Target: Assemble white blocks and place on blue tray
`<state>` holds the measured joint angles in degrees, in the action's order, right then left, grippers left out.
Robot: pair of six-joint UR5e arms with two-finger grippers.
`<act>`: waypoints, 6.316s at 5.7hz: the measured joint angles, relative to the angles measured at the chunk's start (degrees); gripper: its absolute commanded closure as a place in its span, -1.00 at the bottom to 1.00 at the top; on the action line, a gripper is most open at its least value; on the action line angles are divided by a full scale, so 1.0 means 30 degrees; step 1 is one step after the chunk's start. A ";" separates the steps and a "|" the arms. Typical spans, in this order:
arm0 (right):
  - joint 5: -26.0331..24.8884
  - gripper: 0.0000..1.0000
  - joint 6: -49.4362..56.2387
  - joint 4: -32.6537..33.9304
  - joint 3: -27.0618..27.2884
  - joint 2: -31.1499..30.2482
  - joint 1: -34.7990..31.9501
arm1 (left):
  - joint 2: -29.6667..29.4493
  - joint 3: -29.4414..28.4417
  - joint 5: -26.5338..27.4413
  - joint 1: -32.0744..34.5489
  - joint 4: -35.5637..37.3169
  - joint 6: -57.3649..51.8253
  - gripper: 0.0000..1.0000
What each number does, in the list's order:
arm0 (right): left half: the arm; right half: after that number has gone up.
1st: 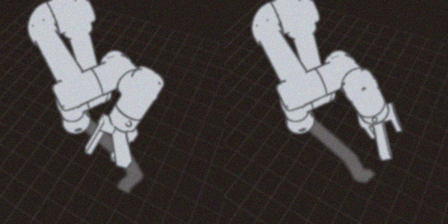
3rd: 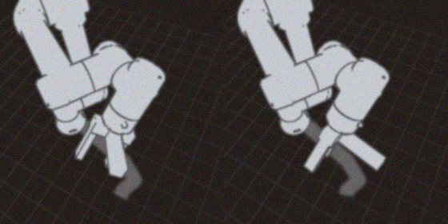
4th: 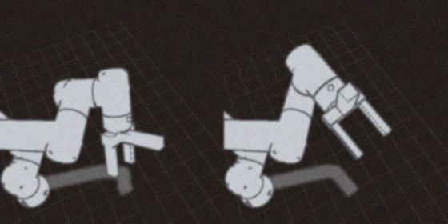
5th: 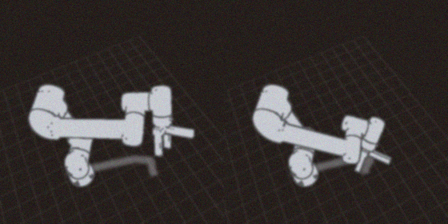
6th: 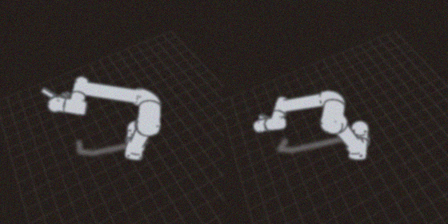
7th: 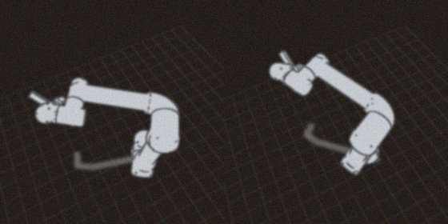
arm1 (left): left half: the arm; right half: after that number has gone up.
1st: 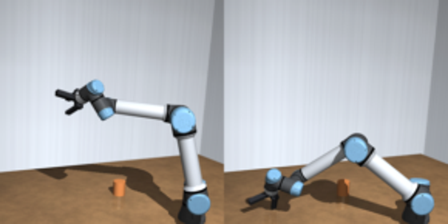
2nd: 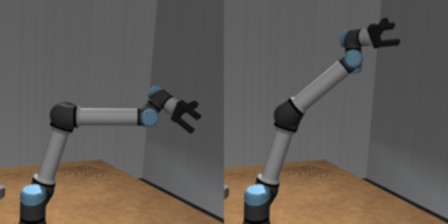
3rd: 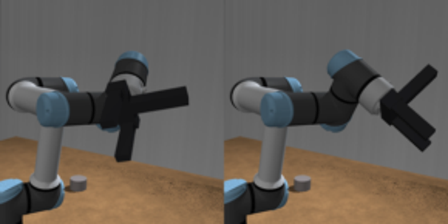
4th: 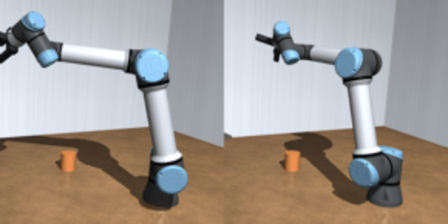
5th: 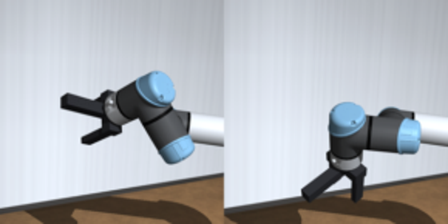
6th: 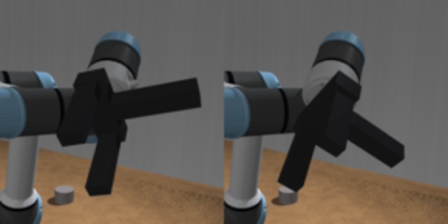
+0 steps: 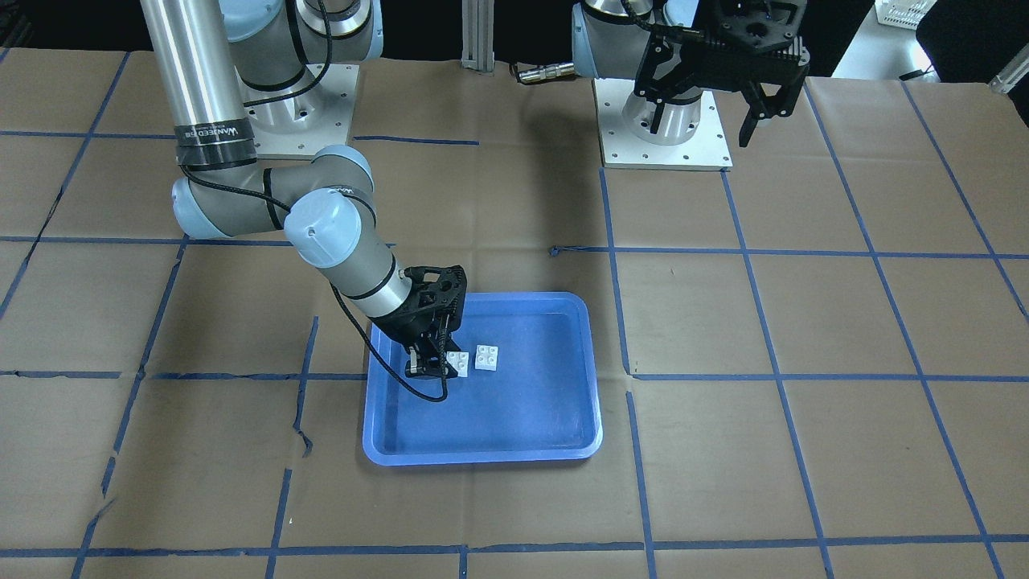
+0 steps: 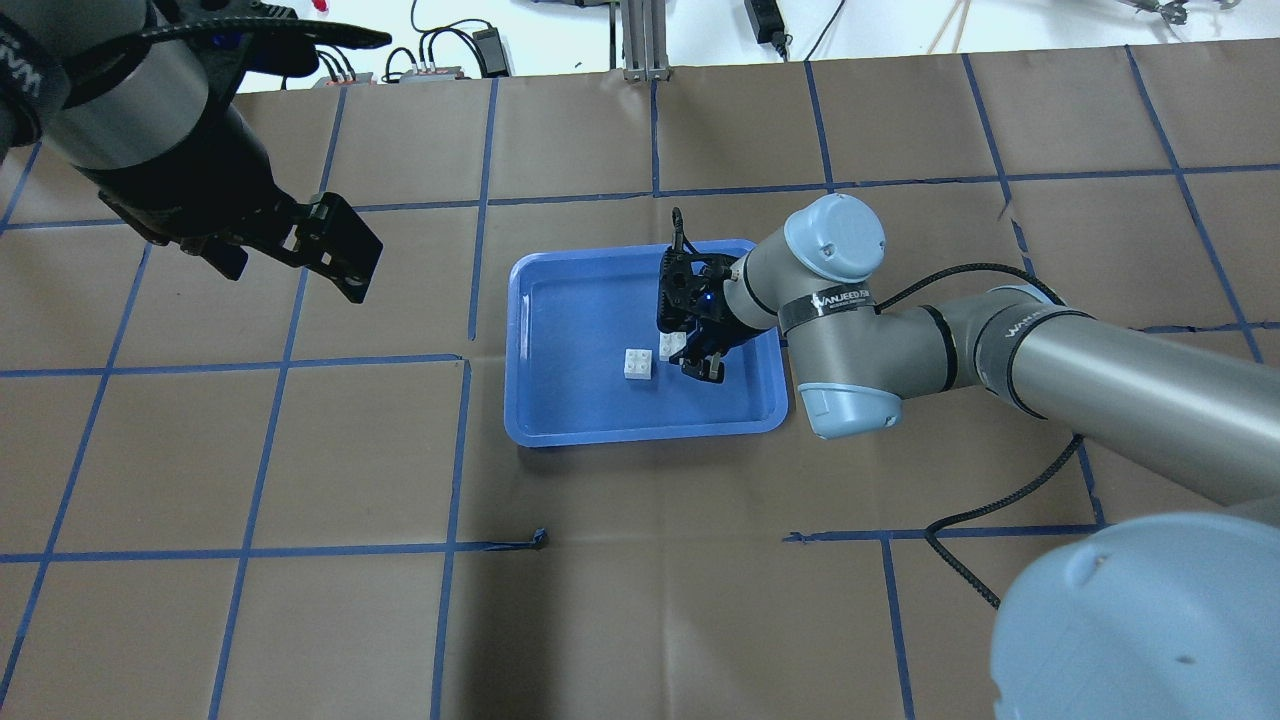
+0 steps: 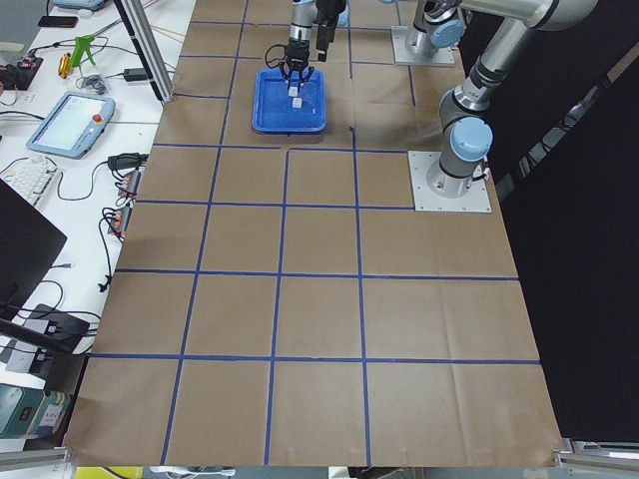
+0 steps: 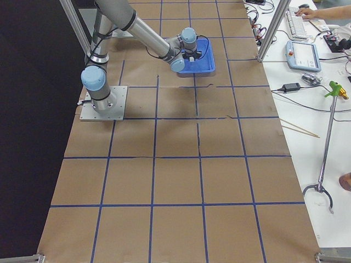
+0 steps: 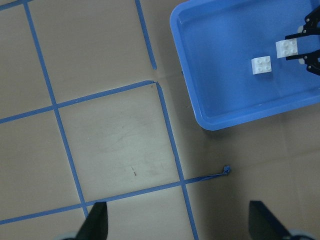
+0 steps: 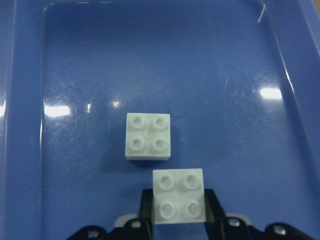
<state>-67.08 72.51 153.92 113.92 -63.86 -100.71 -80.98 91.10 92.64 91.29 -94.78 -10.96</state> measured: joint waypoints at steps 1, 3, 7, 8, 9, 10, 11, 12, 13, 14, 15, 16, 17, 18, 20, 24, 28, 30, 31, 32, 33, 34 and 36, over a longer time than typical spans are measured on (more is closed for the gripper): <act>-0.0025 0.43 -0.0180 -0.0003 0.0106 0.0009 -0.0022 | -0.0058 0.0024 -0.0070 -0.0270 -0.0108 -0.0006 -0.99; -0.0029 0.43 -0.0267 -0.0008 0.0216 0.0015 -0.0168 | -0.0101 0.0028 -0.0101 -0.0424 -0.0160 -0.0018 -0.99; -0.0021 0.43 -0.0294 -0.0009 0.0292 0.0044 -0.0413 | -0.0135 0.0055 -0.0122 -0.0567 -0.0214 -0.0038 -0.99; 0.0016 0.43 -0.0293 -0.0010 0.0366 0.0045 -0.0414 | -0.0135 0.0057 -0.0127 -0.0590 -0.0220 -0.0038 -0.99; 0.0049 0.42 -0.0294 -0.0001 0.0454 0.0044 -0.0415 | -0.0135 0.0057 -0.0131 -0.0601 -0.0221 -0.0038 -0.99; 0.0061 0.42 -0.0293 0.0024 0.0480 0.0045 -0.0416 | -0.0135 0.0066 -0.0121 -0.0604 -0.0222 -0.0038 -0.99; 0.0073 0.42 -0.0294 0.0110 0.0490 0.0044 -0.0415 | -0.0135 0.0071 -0.0119 -0.0604 -0.0222 -0.0038 -0.99; 0.0097 0.42 -0.0293 0.0267 0.0492 0.0057 -0.0415 | -0.0135 0.0071 -0.0126 -0.0604 -0.0222 -0.0038 -0.99; 0.0115 0.42 -0.0294 0.0372 0.0493 0.0066 -0.0415 | -0.0136 0.0073 -0.0130 -0.0605 -0.0222 -0.0038 -0.99; 0.0130 0.42 -0.0302 0.0413 0.0494 0.0105 -0.0415 | -0.0135 0.0073 -0.0131 -0.0605 -0.0222 -0.0038 -0.99; 0.0144 0.42 -0.0315 0.0425 0.0494 0.0151 -0.0415 | -0.0135 0.0072 -0.0141 -0.0604 -0.0231 -0.0038 -0.99; 0.0150 0.42 -0.0321 0.0422 0.0494 0.0176 -0.0415 | -0.0135 0.0072 -0.0145 -0.0604 -0.0236 -0.0038 -0.99; 0.0153 0.42 -0.0322 0.0416 0.0493 0.0198 -0.0416 | -0.0135 0.0084 -0.0146 -0.0605 -0.0235 -0.0037 -0.99; 0.0153 0.42 -0.0368 0.0434 0.0487 0.0224 -0.0415 | -0.0136 0.0094 -0.0146 -0.0605 -0.0246 -0.0038 -0.99; 0.0152 0.42 -0.0643 0.0731 0.0467 0.0288 -0.0416 | -0.0136 0.0101 -0.0146 -0.0605 -0.0295 -0.0038 -0.99; 0.0153 0.42 -0.0736 0.0780 0.0490 0.0335 -0.0415 | -0.0136 0.0102 -0.0147 -0.0605 -0.0420 -0.0037 -0.99; 0.0153 0.42 -0.0762 0.0668 0.0512 0.0318 -0.0415 | -0.0135 0.0102 -0.0146 -0.0604 -0.0515 -0.0038 -0.99; 0.0151 -0.03 -0.0762 0.0718 0.0514 0.0315 -0.0416 | -0.0135 0.0102 -0.0146 -0.0584 -0.0551 -0.0038 -0.99; 0.0159 -0.33 -0.0762 0.0731 0.0510 0.0319 -0.0416 | -0.0136 0.0102 -0.0147 -0.0579 -0.0575 -0.0038 -0.99; 0.0194 -0.44 -0.0762 0.0719 0.0509 0.0329 -0.0415 | -0.0128 0.0102 -0.0146 -0.0576 -0.0593 -0.0038 -0.99; 0.0225 -0.70 -0.0762 0.0702 0.0509 0.0334 -0.0415 | -0.0114 0.0101 -0.0147 -0.0576 -0.0600 -0.0038 -0.99; 0.0236 -0.99 -0.0762 0.0696 0.0501 0.0337 -0.0415 | -0.0109 0.0112 -0.0147 -0.0575 -0.0612 -0.0038 -0.99; 0.0120 -1.00 -0.0802 0.0641 0.0415 0.0258 -0.0354 | -0.0072 0.0173 -0.0147 -0.0575 -0.0639 -0.0038 -0.99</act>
<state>-66.72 70.11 155.85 115.17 -63.08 -101.77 -81.20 91.62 92.20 89.56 -96.70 -11.07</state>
